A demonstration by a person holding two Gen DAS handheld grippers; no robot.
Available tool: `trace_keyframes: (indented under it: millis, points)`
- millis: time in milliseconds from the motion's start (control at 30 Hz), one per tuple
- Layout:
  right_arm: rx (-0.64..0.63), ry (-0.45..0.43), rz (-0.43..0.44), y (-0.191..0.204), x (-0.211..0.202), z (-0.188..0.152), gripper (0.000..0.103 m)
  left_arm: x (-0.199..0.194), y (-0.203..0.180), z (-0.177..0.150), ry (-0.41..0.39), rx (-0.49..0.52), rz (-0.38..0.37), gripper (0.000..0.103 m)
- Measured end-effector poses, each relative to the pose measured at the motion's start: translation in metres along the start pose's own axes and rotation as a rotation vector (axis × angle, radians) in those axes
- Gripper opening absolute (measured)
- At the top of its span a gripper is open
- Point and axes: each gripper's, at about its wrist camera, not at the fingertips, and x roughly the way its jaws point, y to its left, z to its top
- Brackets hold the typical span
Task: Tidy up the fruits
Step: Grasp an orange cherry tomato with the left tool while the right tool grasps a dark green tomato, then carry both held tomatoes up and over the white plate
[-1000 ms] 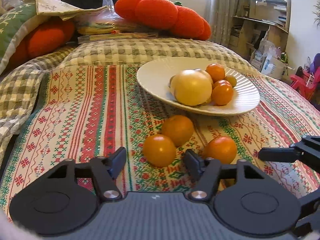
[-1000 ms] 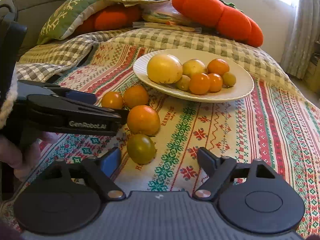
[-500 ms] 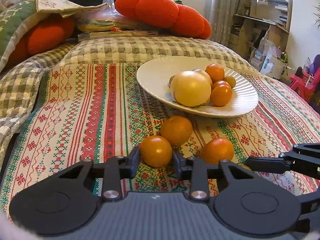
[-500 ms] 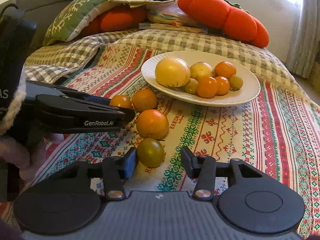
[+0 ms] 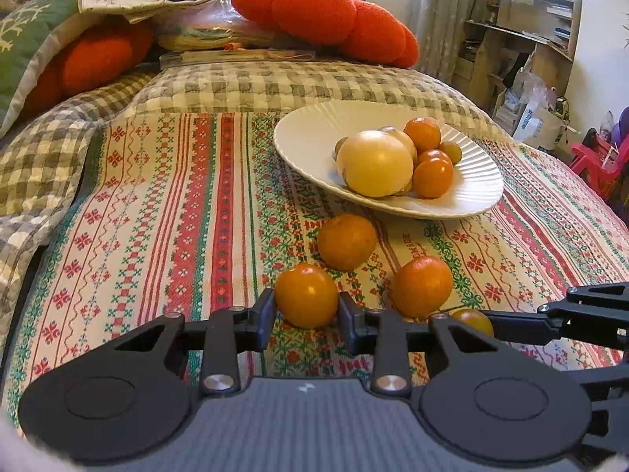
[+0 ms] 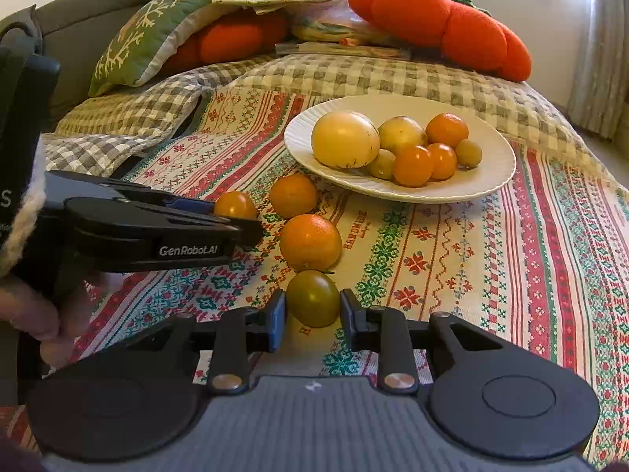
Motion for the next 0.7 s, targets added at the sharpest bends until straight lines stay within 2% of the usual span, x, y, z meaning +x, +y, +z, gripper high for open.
trace_keyframes:
  millis: [333,700]
  points:
    - [0.023,-0.004,0.006,-0.001,-0.007,0.001,0.026,-0.011,-0.002,-0.001,0.025,-0.008,-0.003,0.025]
    - [0.065,-0.023,-0.008,-0.01,-0.015,0.002,0.026,-0.023,-0.008,0.001,0.029,-0.01,-0.045,0.025]
